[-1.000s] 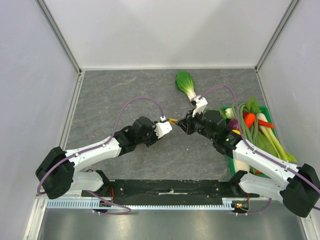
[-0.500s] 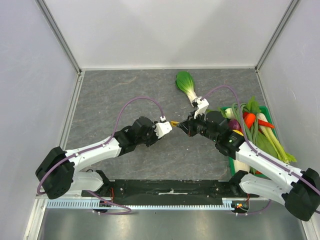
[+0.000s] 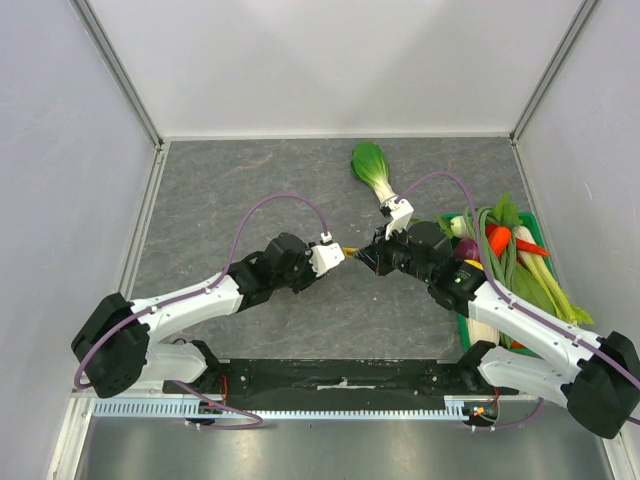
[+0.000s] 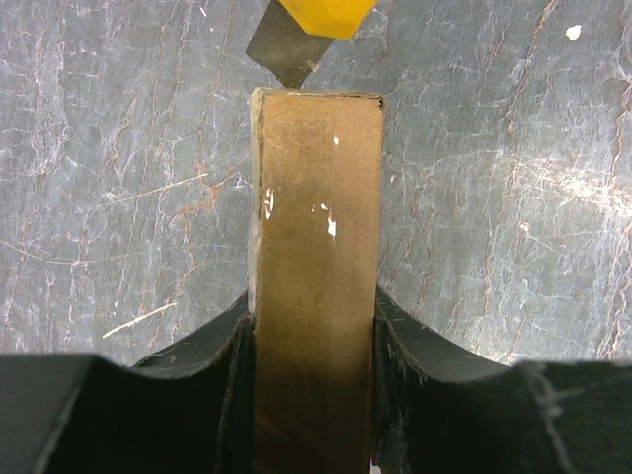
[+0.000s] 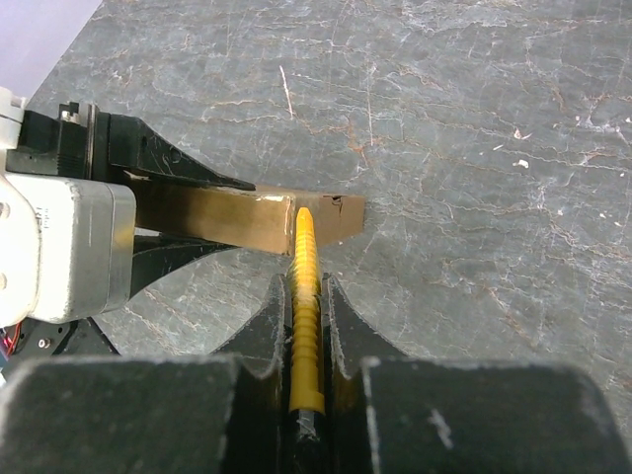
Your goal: Unpack the express box
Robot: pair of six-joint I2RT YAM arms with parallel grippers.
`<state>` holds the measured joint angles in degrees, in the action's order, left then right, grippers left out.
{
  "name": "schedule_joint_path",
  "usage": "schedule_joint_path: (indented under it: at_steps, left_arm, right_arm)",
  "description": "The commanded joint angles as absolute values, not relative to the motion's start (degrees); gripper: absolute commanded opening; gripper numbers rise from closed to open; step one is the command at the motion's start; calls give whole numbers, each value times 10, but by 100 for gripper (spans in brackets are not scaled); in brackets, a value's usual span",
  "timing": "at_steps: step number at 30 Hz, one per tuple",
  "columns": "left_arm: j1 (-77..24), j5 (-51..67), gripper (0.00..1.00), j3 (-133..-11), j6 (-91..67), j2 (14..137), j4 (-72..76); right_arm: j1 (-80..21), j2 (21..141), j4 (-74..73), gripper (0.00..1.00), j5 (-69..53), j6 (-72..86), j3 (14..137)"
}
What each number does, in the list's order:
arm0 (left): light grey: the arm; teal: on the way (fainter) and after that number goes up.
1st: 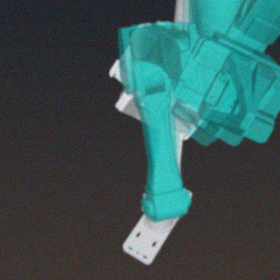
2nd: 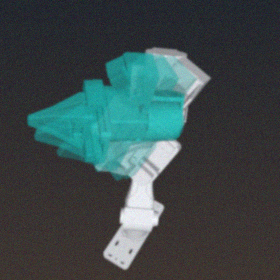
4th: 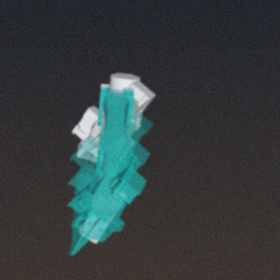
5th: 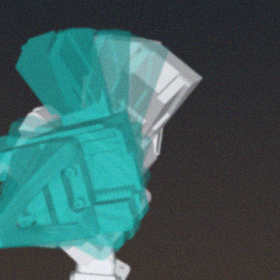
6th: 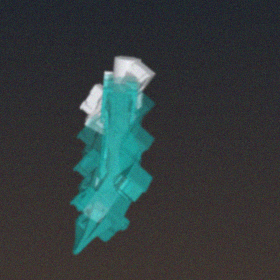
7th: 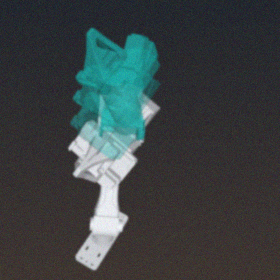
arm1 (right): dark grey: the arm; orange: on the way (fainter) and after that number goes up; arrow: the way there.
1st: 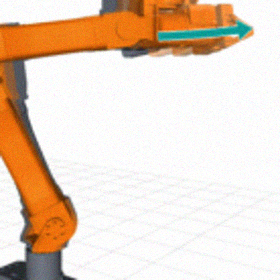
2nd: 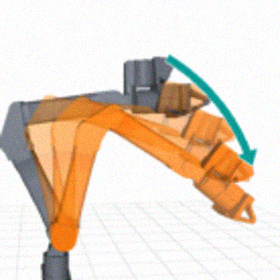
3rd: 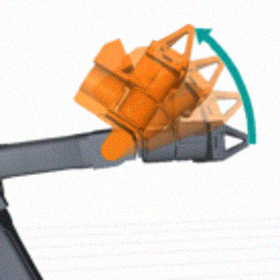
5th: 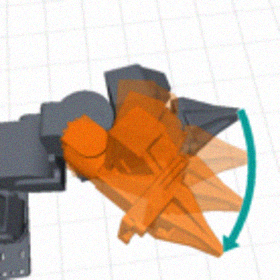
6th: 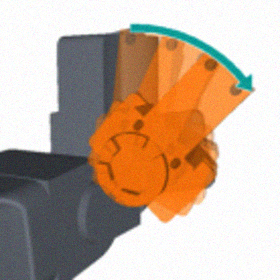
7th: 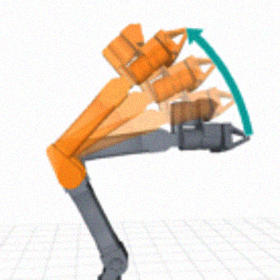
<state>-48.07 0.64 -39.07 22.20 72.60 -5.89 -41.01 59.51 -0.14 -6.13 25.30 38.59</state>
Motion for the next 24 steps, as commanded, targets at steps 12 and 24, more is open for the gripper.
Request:
schedule_joint_path:
  at_steps: [12, 24]
  left_arm:
    - [-483, 47, 23, -375, 171, 758, -137]
    - [-483, 43, 23, -372, 171, 754, -134]
  right_arm:
    - [-404, 578, 6, 0, -56, 243, 425]
    - [-404, 584, 2, 0, -59, 242, 433]
